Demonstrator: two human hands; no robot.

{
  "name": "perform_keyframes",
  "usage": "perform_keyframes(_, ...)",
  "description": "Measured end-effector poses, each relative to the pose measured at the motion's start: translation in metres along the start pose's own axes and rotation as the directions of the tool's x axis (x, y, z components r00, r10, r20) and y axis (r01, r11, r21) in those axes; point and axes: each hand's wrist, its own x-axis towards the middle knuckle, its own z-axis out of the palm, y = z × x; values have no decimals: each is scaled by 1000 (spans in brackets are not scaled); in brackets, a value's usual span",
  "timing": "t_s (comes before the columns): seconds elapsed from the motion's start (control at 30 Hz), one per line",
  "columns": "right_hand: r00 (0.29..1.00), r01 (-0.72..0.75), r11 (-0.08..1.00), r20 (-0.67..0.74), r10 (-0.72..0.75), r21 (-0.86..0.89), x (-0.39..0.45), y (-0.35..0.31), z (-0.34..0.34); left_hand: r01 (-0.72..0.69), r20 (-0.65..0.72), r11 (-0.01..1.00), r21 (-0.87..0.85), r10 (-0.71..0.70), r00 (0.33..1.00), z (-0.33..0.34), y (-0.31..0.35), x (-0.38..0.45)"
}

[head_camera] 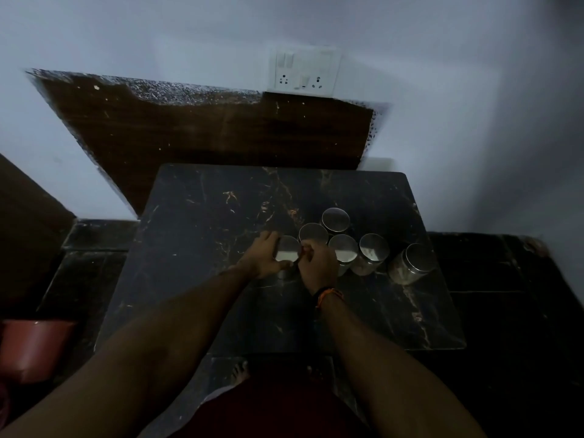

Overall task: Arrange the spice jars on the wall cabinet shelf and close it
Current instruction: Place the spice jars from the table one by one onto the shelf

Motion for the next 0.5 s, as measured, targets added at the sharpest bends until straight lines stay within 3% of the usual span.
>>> perform_keyframes(0.27,994,-110,988,38,106,106,-6,10,6,-3,-61,1000,8,3,998,15,-2,6)
perform_keyframes(0.5,997,-65,983,56,56,174,-9,14,11,-16,-195,999,-45,7,981,19,-4,2)
